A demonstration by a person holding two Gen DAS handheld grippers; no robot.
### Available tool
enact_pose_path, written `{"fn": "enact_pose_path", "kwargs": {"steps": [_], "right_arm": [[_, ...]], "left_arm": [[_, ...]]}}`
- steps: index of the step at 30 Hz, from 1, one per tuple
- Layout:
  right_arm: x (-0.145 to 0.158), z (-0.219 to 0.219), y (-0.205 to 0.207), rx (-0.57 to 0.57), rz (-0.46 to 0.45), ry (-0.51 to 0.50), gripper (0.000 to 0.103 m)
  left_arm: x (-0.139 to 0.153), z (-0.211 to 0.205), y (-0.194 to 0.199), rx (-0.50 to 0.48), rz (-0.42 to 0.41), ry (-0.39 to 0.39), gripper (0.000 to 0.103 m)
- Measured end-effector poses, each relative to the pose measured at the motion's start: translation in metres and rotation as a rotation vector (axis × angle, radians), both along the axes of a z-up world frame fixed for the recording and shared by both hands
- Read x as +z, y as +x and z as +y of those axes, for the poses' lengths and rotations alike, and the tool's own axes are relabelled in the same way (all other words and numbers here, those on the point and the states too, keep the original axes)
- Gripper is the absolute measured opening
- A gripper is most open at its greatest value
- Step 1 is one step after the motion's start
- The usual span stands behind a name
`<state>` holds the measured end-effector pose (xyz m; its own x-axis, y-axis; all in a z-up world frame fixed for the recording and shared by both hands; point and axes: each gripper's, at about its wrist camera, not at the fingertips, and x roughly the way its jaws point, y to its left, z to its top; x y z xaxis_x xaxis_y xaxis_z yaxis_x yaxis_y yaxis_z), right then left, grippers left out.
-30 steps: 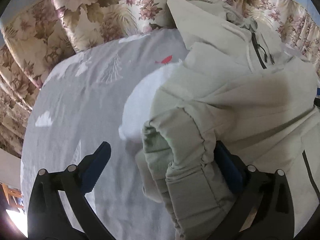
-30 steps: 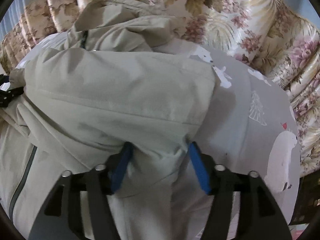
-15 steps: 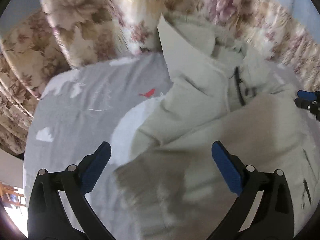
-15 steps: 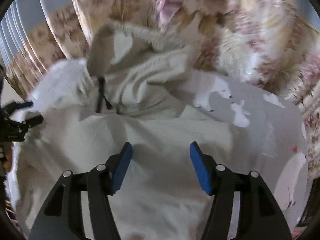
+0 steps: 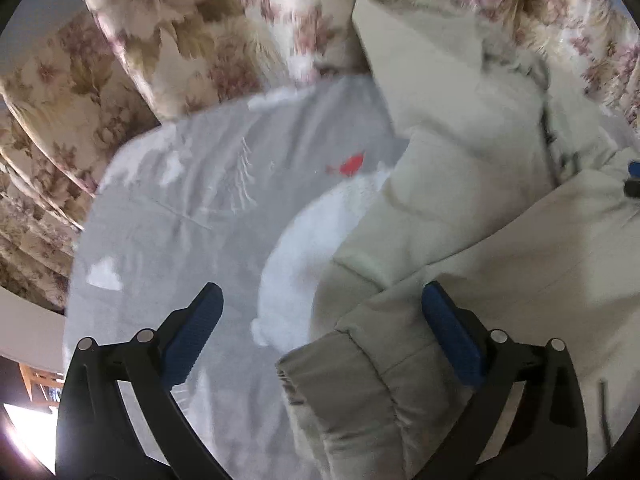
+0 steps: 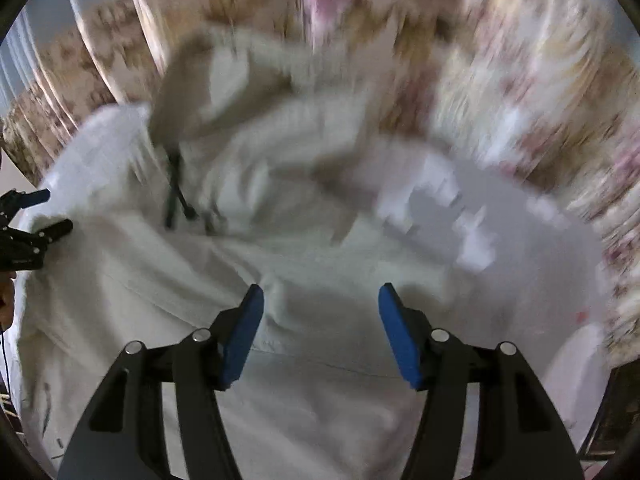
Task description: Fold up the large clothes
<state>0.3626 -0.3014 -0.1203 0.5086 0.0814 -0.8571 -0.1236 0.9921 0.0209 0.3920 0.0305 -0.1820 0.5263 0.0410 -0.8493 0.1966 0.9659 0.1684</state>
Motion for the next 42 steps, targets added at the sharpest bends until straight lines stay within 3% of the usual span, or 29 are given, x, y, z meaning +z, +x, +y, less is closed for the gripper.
{"fn": "enact_pose_path", "kwargs": {"steps": [3,6,10,12,14,16,22,24,29,30,31,32,33,34,36,39,42], "right_arm": [[0.05,-0.018,0.006,-0.055,-0.045,-0.014,0.06],[0.109,-0.051,0.025,-0.175,-0.131,-0.079,0.06],[0.169,-0.091,0.055,-0.312,-0.253,-0.086,0.06],[0.183,-0.096,0.071,-0.35,-0.286,-0.094,0.06],[0.173,-0.09,0.094,-0.341,-0.251,-0.081,0.06],[0.141,-0.077,0.116,-0.258,-0.174,0.001,0.06],[0.032,-0.037,0.16,-0.192,0.018,0.232,0.061],[0.011,-0.022,0.168,-0.192,0.044,0.214,0.061],[-0.03,0.004,0.185,-0.188,0.112,0.023,0.061],[-0.035,0.005,0.185,-0.177,0.111,0.014,0.06],[-0.037,0.003,0.184,-0.167,0.111,0.024,0.049],[-0.038,0.0,0.183,-0.15,0.116,0.041,0.035],[-0.04,-0.001,0.18,-0.136,0.116,0.038,0.032],[-0.038,-0.008,0.177,-0.128,0.111,0.031,0.026],[-0.033,-0.014,0.172,-0.117,0.091,0.04,0.02],[-0.017,-0.014,0.156,-0.089,0.039,0.052,0.014],[0.002,-0.011,0.134,-0.071,-0.007,0.066,0.012]], "left_arm": [[0.047,-0.002,0.004,-0.019,-0.048,-0.02,0.1],[0.089,-0.007,0.026,-0.002,-0.039,-0.072,0.1],[0.135,-0.028,0.058,0.025,-0.075,-0.093,0.1],[0.145,-0.04,0.073,0.031,-0.09,-0.101,0.1],[0.144,-0.054,0.094,0.047,-0.09,-0.104,0.1],[0.134,-0.064,0.113,0.057,-0.064,-0.102,0.1],[0.071,-0.086,0.156,0.09,0.001,0.008,0.1],[0.055,-0.088,0.167,0.098,0.021,0.027,0.1],[0.036,-0.092,0.191,0.124,0.024,0.087,0.098],[0.036,-0.093,0.194,0.122,0.018,0.097,0.092],[0.036,-0.095,0.198,0.111,0.01,0.114,0.084],[0.036,-0.096,0.201,0.101,0.009,0.13,0.059],[0.035,-0.098,0.203,0.087,0.015,0.141,0.032],[0.034,-0.098,0.203,0.073,0.029,0.133,0.014],[0.035,-0.093,0.199,0.059,0.049,0.09,0.006],[0.055,-0.088,0.175,0.03,-0.03,0.084,0.005],[0.074,-0.085,0.151,0.008,-0.055,0.064,0.005]]}}
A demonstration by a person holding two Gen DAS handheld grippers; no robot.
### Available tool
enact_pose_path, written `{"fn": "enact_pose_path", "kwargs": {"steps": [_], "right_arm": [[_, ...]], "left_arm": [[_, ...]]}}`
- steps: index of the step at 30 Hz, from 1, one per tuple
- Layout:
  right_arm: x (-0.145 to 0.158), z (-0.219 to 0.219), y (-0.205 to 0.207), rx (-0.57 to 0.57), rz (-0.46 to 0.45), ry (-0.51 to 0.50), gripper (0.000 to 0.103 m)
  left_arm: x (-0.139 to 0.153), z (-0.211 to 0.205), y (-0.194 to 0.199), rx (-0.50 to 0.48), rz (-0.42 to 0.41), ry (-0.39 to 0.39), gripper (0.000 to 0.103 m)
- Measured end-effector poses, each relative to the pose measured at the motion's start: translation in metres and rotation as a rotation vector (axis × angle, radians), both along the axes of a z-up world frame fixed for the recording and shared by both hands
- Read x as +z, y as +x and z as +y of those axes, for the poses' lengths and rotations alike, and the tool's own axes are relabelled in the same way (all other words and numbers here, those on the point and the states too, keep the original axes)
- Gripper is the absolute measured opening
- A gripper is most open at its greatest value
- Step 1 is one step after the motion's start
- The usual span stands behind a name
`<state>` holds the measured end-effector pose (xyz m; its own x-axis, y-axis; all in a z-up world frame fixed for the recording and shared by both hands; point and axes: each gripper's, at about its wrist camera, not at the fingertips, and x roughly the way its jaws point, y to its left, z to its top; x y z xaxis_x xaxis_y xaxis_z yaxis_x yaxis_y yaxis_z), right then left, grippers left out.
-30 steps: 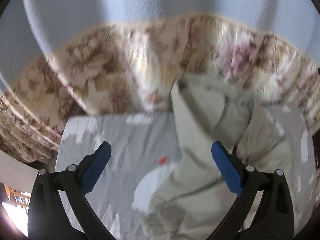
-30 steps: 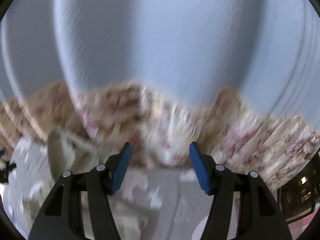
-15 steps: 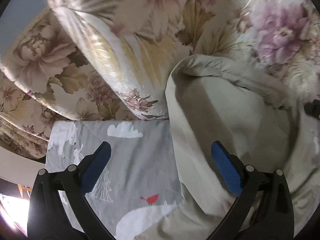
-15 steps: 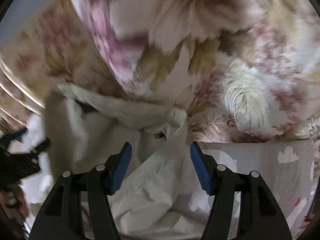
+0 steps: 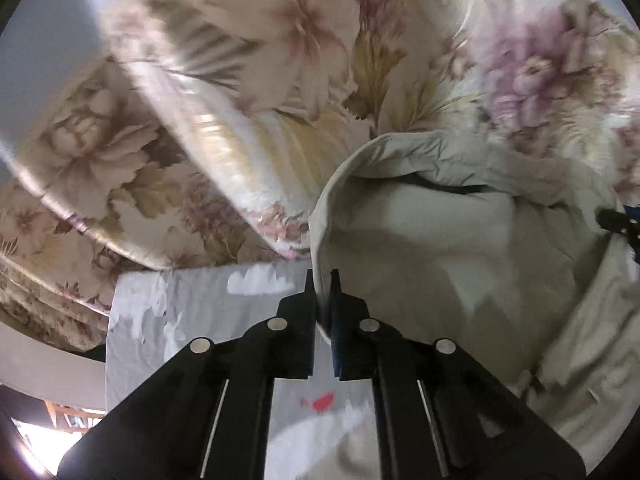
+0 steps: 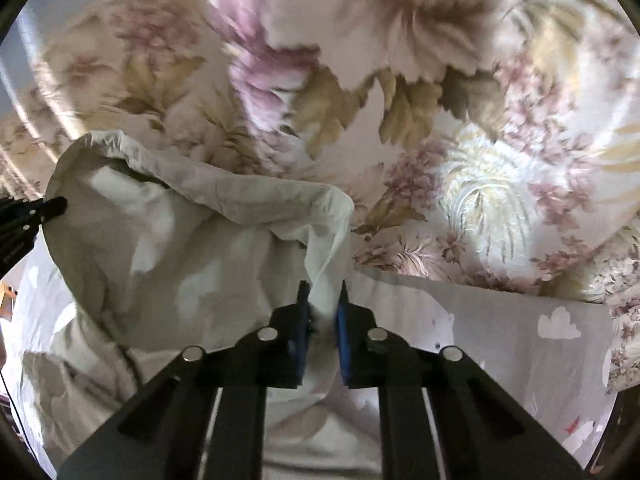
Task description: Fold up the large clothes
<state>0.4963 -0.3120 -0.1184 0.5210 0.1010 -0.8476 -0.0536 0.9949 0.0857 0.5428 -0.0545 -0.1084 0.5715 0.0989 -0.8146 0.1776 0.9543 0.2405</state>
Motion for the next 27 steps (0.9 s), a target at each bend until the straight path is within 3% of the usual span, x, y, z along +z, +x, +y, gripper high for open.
{"fn": "enact_pose_path", "kwargs": {"steps": [7,11,14,17,22,25,27], "right_arm": [[0.082,0.013,-0.114,0.076,-0.237,0.08,0.011],[0.101,0.028,-0.195,0.129,-0.32,0.096,0.011],[0.083,0.026,-0.233,0.122,-0.304,0.113,0.011],[0.043,0.014,-0.253,0.072,-0.223,0.11,0.011],[-0.029,-0.012,-0.247,-0.021,-0.037,0.149,0.011],[-0.033,-0.011,-0.249,0.006,-0.01,0.151,0.016],[-0.02,-0.009,-0.258,0.027,-0.012,0.141,0.018]], "left_arm": [[0.05,0.026,-0.104,-0.054,-0.1,-0.109,0.005],[0.06,0.038,-0.181,-0.104,-0.143,-0.197,0.005],[0.046,0.05,-0.23,-0.115,-0.124,-0.257,0.005],[0.007,0.059,-0.253,-0.108,-0.063,-0.26,0.006],[-0.072,0.071,-0.248,-0.059,0.079,-0.263,0.006],[-0.08,0.072,-0.254,-0.075,0.055,-0.259,0.011],[-0.07,0.073,-0.266,-0.094,0.049,-0.258,0.022]]}}
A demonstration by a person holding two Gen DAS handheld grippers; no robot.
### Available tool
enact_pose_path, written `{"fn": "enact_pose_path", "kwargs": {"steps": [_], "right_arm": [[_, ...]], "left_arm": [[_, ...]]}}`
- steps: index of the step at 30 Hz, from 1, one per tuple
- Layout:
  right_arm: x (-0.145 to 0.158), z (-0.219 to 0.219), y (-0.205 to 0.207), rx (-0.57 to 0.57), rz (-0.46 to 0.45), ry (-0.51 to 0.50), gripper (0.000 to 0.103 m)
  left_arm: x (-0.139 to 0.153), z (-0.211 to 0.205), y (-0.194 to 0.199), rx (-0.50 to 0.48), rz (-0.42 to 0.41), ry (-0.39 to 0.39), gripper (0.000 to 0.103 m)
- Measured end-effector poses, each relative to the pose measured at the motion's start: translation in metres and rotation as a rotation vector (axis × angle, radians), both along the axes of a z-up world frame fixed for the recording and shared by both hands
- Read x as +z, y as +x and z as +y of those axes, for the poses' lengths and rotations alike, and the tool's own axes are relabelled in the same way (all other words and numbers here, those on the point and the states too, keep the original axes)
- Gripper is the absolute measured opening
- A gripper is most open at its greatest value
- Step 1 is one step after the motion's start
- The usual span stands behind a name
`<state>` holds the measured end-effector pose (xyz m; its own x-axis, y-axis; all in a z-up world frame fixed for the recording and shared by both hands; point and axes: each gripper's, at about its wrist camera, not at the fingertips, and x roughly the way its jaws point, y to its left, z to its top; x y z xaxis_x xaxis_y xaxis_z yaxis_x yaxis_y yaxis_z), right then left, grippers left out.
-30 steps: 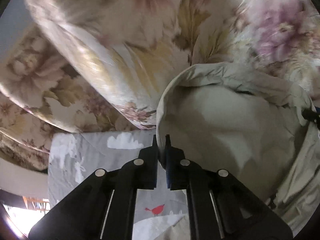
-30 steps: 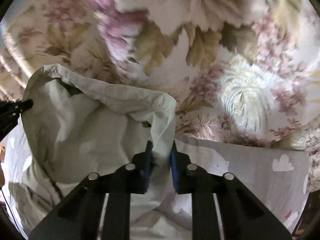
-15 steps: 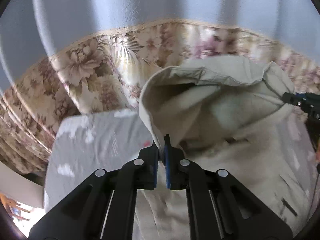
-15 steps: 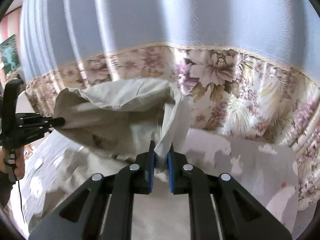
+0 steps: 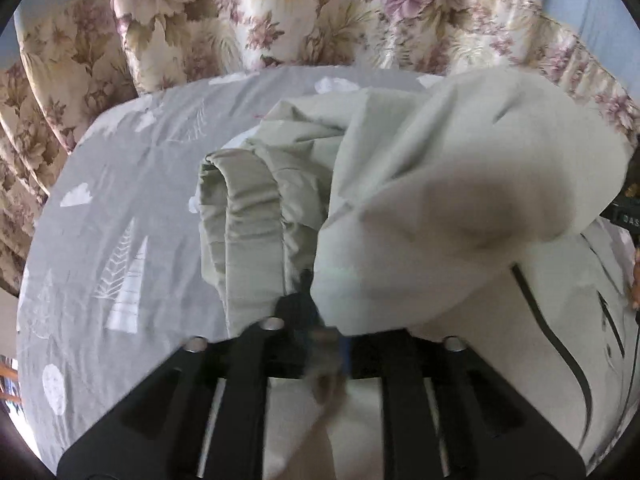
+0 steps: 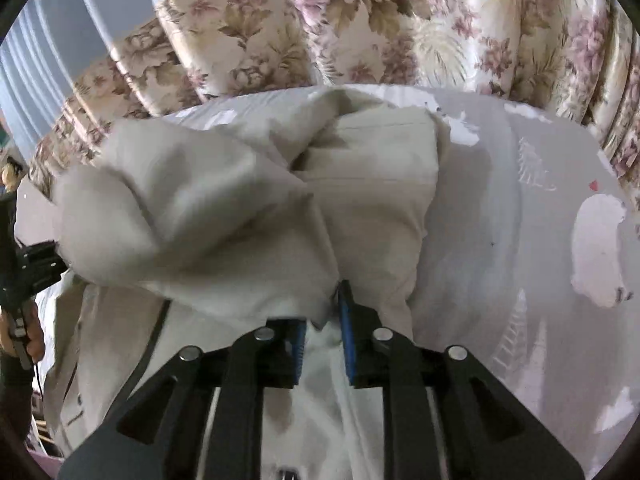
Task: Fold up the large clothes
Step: 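Lift the hem with both tools and fold it toward the hood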
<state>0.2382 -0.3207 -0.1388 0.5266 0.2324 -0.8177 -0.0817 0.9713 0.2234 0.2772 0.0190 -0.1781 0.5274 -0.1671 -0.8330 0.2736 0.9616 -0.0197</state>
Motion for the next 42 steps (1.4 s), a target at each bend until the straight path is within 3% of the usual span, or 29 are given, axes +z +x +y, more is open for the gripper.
{"fn": "enact_pose_path", "kwargs": {"steps": [2,3,4,6,9,13,15,18,20,22,24,29,34,37,42], "right_arm": [[0.018,-0.001,-0.016,0.026,-0.03,-0.03,0.029],[0.027,-0.002,-0.025,0.032,-0.044,-0.045,0.032],[0.033,-0.005,-0.033,0.033,-0.061,-0.049,0.037],[0.044,-0.01,-0.048,0.027,-0.084,-0.043,0.038],[0.056,-0.011,-0.053,0.009,-0.141,-0.037,0.038],[0.078,0.009,-0.03,0.018,-0.252,0.023,0.038],[0.078,0.025,-0.013,0.044,-0.253,0.047,0.038],[0.051,0.048,0.019,0.081,-0.17,-0.026,0.037],[0.021,0.057,0.033,0.097,-0.107,-0.134,0.036],[-0.005,0.059,0.037,0.122,-0.068,-0.211,0.036],[-0.015,0.056,0.035,0.132,-0.071,-0.209,0.036],[-0.02,0.047,0.037,0.136,-0.063,-0.168,0.036],[0.016,0.039,0.024,0.136,-0.115,-0.06,0.036],[0.043,0.044,0.023,0.14,-0.174,-0.003,0.04],[0.037,0.083,0.052,0.184,-0.16,-0.078,0.039]], "left_arm": [[0.01,0.004,-0.017,-0.012,-0.009,0.02,0.048],[0.016,0.006,-0.024,0.002,-0.028,0.055,0.076],[0.021,0.009,-0.032,0.014,-0.057,0.091,0.087],[0.032,0.015,-0.054,0.0,-0.102,0.146,0.087],[0.046,0.018,-0.068,0.001,-0.143,0.17,0.087],[0.065,0.006,-0.049,0.002,-0.172,0.098,0.086],[0.068,-0.006,-0.023,0.0,-0.153,0.012,0.086],[0.048,-0.023,0.019,0.013,-0.061,-0.051,0.084],[0.024,-0.03,0.036,0.05,-0.009,0.008,0.077],[-0.002,-0.026,0.045,0.062,0.063,0.02,0.075],[-0.014,-0.019,0.041,0.039,0.049,0.011,0.076],[-0.022,-0.027,0.032,-0.013,-0.02,0.099,0.078],[0.005,-0.022,0.023,0.012,-0.051,0.108,0.077],[0.033,-0.022,0.022,0.014,-0.076,0.051,0.078],[0.041,-0.046,0.053,0.028,-0.082,0.041,0.081]]}}
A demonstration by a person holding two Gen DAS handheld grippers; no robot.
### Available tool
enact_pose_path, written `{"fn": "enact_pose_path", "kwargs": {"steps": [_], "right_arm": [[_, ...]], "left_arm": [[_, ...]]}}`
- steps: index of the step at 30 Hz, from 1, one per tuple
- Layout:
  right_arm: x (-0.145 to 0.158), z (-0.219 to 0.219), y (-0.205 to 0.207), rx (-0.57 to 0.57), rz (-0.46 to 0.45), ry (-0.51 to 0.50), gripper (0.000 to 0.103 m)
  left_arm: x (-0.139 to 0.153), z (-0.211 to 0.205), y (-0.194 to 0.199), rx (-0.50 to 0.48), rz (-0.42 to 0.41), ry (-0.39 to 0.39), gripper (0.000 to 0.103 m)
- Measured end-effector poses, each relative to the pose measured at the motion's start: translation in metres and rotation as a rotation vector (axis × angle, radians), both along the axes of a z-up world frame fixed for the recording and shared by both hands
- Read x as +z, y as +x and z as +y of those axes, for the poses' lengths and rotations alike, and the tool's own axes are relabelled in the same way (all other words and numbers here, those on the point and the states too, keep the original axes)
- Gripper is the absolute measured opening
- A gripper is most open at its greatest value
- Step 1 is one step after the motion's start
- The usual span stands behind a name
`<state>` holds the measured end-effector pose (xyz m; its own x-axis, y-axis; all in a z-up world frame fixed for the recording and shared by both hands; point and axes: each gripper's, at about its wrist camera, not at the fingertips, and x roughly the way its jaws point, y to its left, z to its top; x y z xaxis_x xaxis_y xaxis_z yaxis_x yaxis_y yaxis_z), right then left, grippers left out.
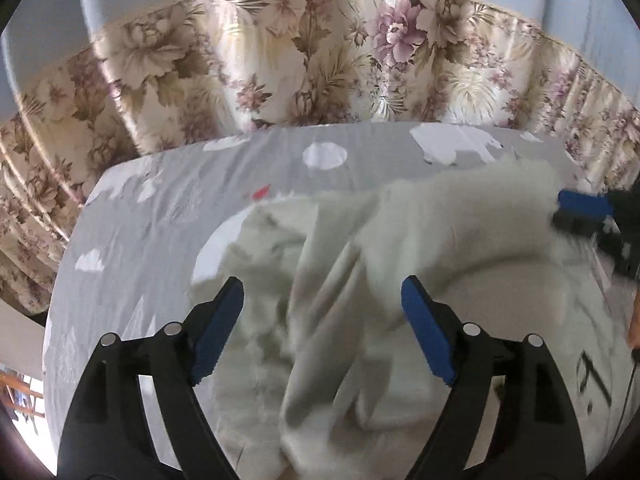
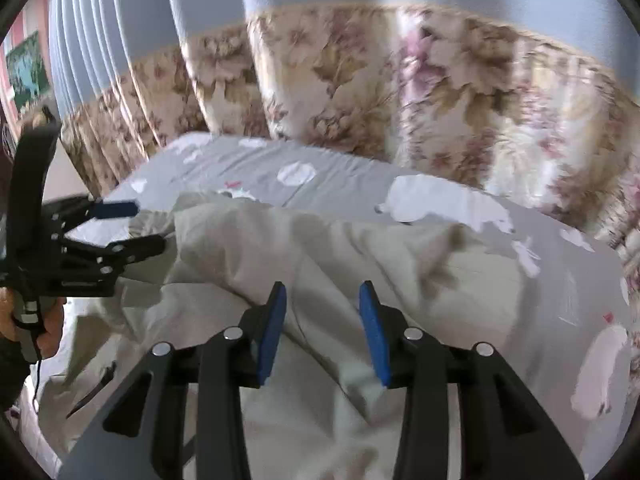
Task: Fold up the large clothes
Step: 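Lift the hem with both tools and fold it toward the hood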
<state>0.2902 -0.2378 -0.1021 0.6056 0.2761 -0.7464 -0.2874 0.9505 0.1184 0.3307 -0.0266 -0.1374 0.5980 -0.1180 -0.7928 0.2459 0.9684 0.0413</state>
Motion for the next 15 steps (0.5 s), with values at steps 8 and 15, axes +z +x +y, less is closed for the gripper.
{"fn": "enact_pose_path", "kwargs": {"steps": [8,15], "right_arm": [[-0.061,0.007,0.04,-0.004,0.127,-0.096,0.036],[-0.028,-0.002,0.015,0.005,0.045,-0.028,0.036]], "left_arm": [[-0.059,-0.005,0.048,0.025,0.159,0.041,0.085],[-0.04,-0.004,0.034,0.03,0.125,0.063,0.085]]}}
